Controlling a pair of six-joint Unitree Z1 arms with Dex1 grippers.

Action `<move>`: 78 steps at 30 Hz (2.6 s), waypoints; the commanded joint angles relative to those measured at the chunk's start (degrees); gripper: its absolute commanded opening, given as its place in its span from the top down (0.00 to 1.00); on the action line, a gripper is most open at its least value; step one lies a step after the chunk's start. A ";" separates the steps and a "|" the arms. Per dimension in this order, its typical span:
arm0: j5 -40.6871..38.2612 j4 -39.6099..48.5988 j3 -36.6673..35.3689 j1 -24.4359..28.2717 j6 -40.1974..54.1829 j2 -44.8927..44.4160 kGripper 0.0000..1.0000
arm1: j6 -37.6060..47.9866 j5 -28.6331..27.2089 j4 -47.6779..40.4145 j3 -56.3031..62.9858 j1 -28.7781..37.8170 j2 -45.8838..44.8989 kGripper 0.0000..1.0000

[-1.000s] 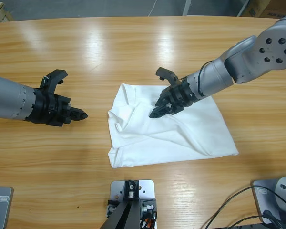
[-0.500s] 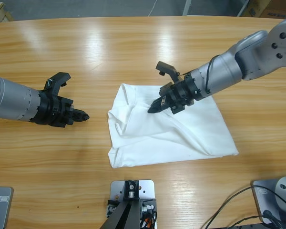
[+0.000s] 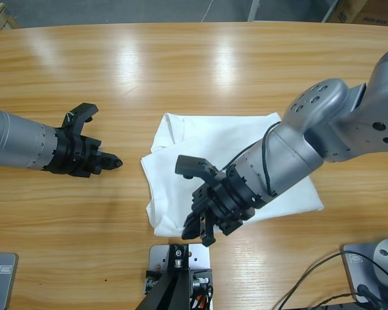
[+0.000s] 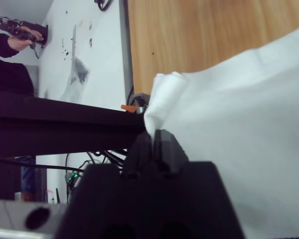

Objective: Fold clothes

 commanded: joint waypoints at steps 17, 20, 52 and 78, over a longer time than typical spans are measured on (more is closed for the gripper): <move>-12.50 14.65 -24.83 -0.74 14.69 16.69 0.46 | 1.38 -3.16 -2.95 6.12 0.99 -4.41 0.00; -12.50 20.01 -29.21 -0.74 18.96 19.60 0.46 | 1.38 -3.13 -3.78 6.62 0.97 -4.20 0.00; -14.42 43.66 -49.26 0.19 30.30 35.28 0.46 | 1.47 -3.43 -8.56 10.15 1.03 -2.83 0.01; -15.95 20.84 -18.77 2.69 -16.35 13.15 0.46 | 10.03 -11.72 -8.50 11.91 0.97 -5.13 0.00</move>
